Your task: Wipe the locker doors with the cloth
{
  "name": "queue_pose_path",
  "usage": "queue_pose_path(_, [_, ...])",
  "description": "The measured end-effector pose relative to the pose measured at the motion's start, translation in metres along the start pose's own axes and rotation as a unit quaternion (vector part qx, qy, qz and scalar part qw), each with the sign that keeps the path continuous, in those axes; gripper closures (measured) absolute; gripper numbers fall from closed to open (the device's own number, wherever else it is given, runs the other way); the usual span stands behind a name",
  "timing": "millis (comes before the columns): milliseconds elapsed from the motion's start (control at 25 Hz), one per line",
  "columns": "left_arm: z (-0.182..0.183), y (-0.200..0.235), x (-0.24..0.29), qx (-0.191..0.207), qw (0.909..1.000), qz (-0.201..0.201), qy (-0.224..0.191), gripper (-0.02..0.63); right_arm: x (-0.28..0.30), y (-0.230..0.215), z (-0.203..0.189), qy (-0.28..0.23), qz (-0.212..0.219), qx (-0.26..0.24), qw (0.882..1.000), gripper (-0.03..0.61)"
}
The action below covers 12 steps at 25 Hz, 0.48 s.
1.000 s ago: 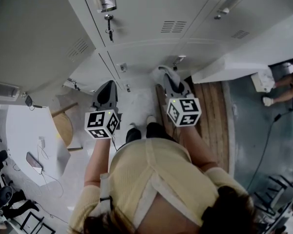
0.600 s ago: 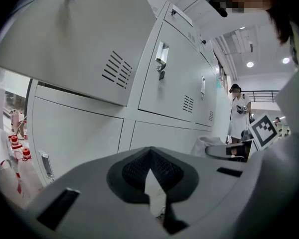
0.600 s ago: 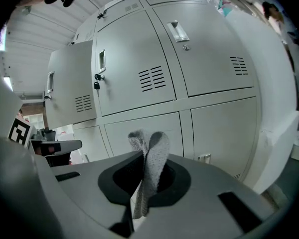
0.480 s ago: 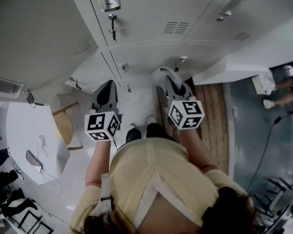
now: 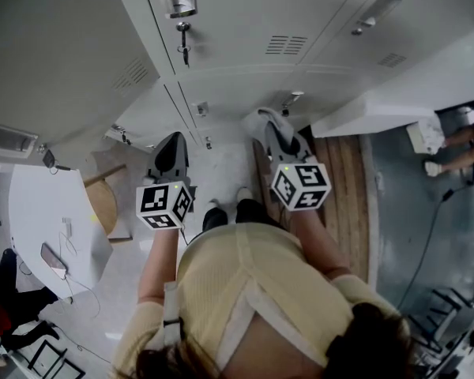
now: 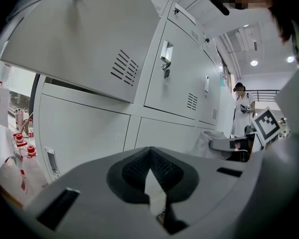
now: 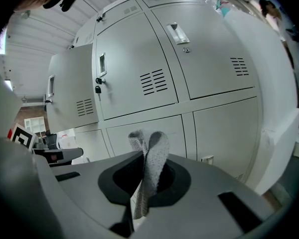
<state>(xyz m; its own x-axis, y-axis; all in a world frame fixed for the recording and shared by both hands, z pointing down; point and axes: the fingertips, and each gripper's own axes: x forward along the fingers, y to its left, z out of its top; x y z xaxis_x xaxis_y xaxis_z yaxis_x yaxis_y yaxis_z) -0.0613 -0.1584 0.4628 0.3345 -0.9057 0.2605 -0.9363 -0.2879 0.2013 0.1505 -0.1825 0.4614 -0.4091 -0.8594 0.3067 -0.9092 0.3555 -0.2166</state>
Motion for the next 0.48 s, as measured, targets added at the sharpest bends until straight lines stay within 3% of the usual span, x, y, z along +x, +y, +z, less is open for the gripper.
queue_pose_path(480, [0.0009,0.0010,-0.0023,-0.005,0.9999,0.003,-0.010,0.627,-0.0021,-0.0014,0.0044,-0.002,-0.002,-0.005,1.000,0.569])
